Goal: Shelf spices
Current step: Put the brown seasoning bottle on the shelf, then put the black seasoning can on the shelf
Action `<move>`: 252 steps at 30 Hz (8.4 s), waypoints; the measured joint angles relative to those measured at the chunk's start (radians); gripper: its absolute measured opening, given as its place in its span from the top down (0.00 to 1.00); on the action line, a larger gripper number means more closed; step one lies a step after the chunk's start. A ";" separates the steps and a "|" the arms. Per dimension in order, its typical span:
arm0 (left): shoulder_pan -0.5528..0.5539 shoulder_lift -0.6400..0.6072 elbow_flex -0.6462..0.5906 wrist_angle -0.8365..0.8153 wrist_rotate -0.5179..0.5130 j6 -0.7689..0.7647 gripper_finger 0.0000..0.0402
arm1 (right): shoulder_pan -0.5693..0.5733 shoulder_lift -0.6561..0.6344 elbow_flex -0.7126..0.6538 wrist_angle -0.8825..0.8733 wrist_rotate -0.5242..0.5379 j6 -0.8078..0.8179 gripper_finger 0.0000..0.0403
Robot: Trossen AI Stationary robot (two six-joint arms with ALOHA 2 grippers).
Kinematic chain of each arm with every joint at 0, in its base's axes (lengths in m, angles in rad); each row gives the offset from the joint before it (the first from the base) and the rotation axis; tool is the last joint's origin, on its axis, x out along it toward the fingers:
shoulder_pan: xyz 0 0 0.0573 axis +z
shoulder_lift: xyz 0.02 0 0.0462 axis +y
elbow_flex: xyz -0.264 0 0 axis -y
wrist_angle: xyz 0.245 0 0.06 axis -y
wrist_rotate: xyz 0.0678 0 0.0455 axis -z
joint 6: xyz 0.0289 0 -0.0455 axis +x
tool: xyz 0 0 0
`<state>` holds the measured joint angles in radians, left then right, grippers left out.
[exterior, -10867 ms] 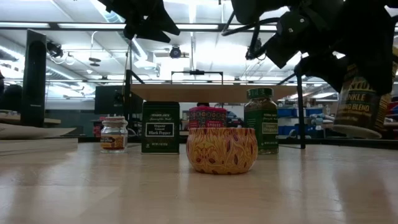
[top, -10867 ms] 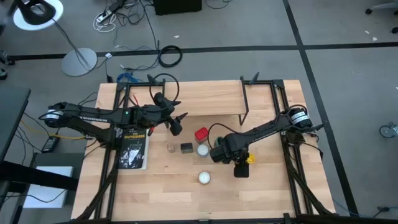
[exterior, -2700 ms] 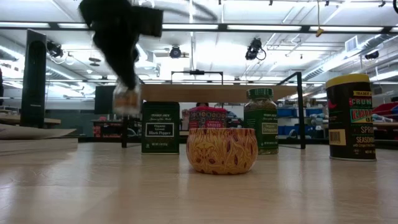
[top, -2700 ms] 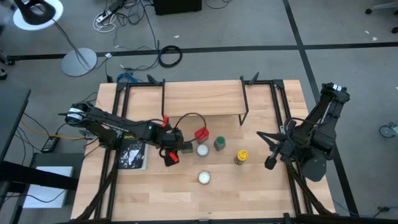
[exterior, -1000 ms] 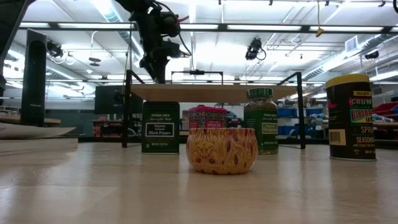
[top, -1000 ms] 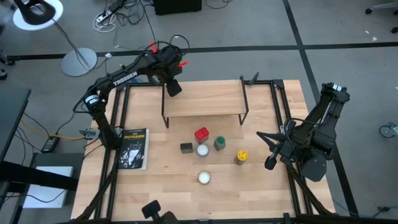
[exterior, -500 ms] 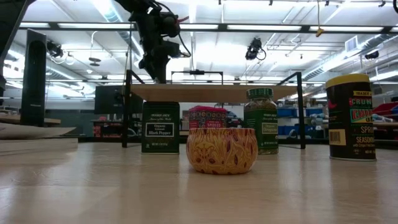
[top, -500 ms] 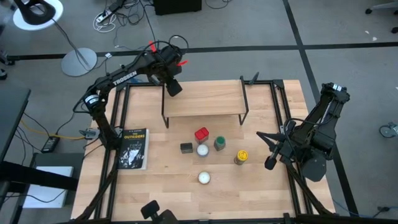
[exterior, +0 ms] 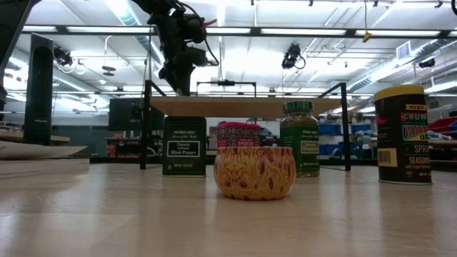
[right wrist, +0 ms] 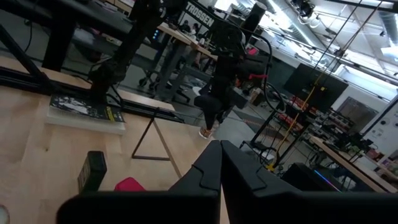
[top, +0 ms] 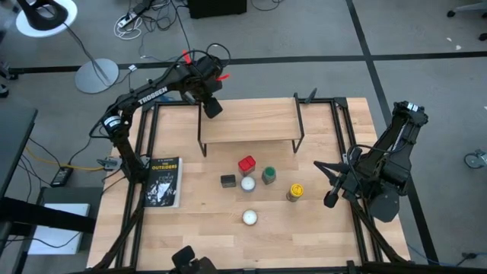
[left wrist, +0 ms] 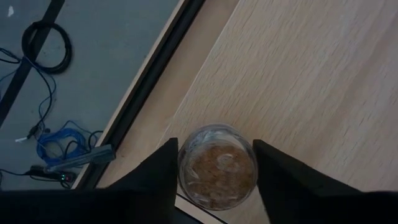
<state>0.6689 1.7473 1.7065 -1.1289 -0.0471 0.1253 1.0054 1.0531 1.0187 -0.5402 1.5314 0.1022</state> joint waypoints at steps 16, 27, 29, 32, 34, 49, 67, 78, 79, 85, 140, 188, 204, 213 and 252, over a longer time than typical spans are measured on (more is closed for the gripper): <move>-0.002 -0.040 0.000 0.028 0.012 0.003 0.38 | 0.000 0.000 0.000 0.000 -0.002 0.000 1.00; -0.092 -0.205 0.000 0.138 0.088 0.001 0.38 | 0.000 0.000 0.000 0.000 -0.006 0.000 0.99; -0.135 -0.230 0.000 0.149 0.106 0.002 0.38 | 0.000 0.000 0.000 0.000 -0.006 -0.005 1.00; -0.220 -0.241 0.000 0.146 0.121 -0.003 0.38 | 0.000 0.000 0.000 0.000 -0.006 -0.007 0.99; -0.289 -0.237 0.000 0.133 0.121 -0.023 0.38 | 0.000 0.000 0.000 0.000 -0.006 -0.007 0.99; -0.723 -0.202 -0.195 0.154 -0.111 -0.333 0.38 | -0.001 0.000 0.000 0.000 -0.020 -0.016 0.99; -0.835 -0.202 -0.621 0.507 -0.171 -0.471 0.26 | -0.001 0.000 0.000 0.027 -0.033 -0.035 1.00; -0.833 -0.190 -0.705 0.612 -0.098 -0.482 0.19 | -0.001 0.000 0.000 0.028 -0.034 -0.035 0.99; -0.833 -0.183 -0.712 0.616 -0.098 -0.483 0.20 | -0.001 0.000 0.000 0.028 -0.034 -0.035 1.00; -0.833 -0.134 -0.716 0.679 -0.097 -0.492 0.25 | -0.001 0.000 0.000 0.029 -0.034 -0.035 0.99; -0.128 0.012 0.201 -0.031 0.086 0.265 0.70 | -0.001 0.000 0.000 0.038 -0.034 -0.044 0.99; -0.002 0.109 0.202 -0.031 0.209 0.381 0.70 | 0.000 0.001 0.000 0.046 -0.042 -0.060 0.98; -0.001 0.109 0.202 -0.036 0.206 0.373 0.58 | 0.000 0.001 0.000 0.048 -0.042 -0.060 0.99; -0.001 0.109 0.202 -0.036 0.205 0.372 0.57 | 0.000 0.001 0.000 0.048 -0.042 -0.060 0.98; -0.025 0.106 0.341 -0.022 0.217 0.361 0.57 | -0.001 0.001 0.000 0.047 -0.042 -0.060 0.99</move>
<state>0.6439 1.8530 2.0475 -1.1510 0.1696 0.4864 1.0046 1.0538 1.0191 -0.4930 1.4899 0.0418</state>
